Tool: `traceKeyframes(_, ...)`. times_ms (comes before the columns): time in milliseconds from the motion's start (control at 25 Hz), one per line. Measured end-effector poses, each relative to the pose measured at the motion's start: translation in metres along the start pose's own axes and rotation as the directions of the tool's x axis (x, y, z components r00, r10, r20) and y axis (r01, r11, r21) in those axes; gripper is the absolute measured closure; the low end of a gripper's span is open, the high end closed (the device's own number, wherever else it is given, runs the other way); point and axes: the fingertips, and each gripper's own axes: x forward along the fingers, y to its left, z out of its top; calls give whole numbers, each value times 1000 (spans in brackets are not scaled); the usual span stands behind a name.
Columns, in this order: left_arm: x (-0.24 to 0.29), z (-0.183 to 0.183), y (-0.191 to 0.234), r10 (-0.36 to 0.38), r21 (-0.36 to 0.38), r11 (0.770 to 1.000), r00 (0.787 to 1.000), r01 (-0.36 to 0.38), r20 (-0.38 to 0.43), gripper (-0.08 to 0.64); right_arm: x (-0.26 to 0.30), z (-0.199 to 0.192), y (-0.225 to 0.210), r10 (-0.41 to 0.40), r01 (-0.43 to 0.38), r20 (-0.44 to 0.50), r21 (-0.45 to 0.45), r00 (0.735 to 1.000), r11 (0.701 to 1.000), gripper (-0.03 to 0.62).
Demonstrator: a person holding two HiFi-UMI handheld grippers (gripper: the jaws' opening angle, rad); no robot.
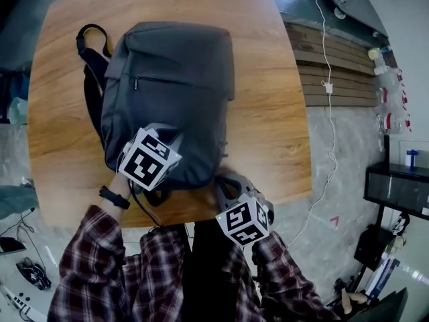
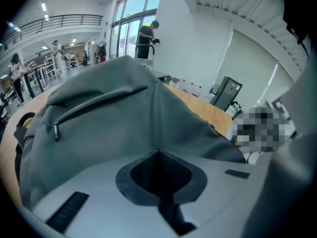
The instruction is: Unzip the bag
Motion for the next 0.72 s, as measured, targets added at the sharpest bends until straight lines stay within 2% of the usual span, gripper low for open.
traceKeyframes(80,-11,-12,-7,-7,34,999,1000,8,-15,551,2,4,-14,-32,32,0,-17,999,999,574)
traceKeyframes(160,-19,-21,-12,17,31,999,1000,-17,1,551,5,10,-31,-63,63,1,-34,998,997,574)
traceKeyframes(280,-29,-33,-20,74,-72,995,997,-72,36,551,13,25,-50,-83,83,9,-75,997,994,574)
traceKeyframes(400,-31,-40,-29,135,-203,972,989,-121,53,551,27,42,-62,-87,89,23,-137,996,987,574)
traceKeyframes(560,-28,-43,-45,146,-352,929,987,-116,60,551,48,68,-78,-92,98,38,-211,995,973,574)
traceKeyframes(640,-25,-40,-46,145,-402,910,987,-105,71,551,58,80,-85,-88,96,43,-248,995,964,574)
traceKeyframes(720,-23,-36,-45,135,-420,903,987,-89,81,552,64,89,-90,-85,94,47,-285,995,954,574)
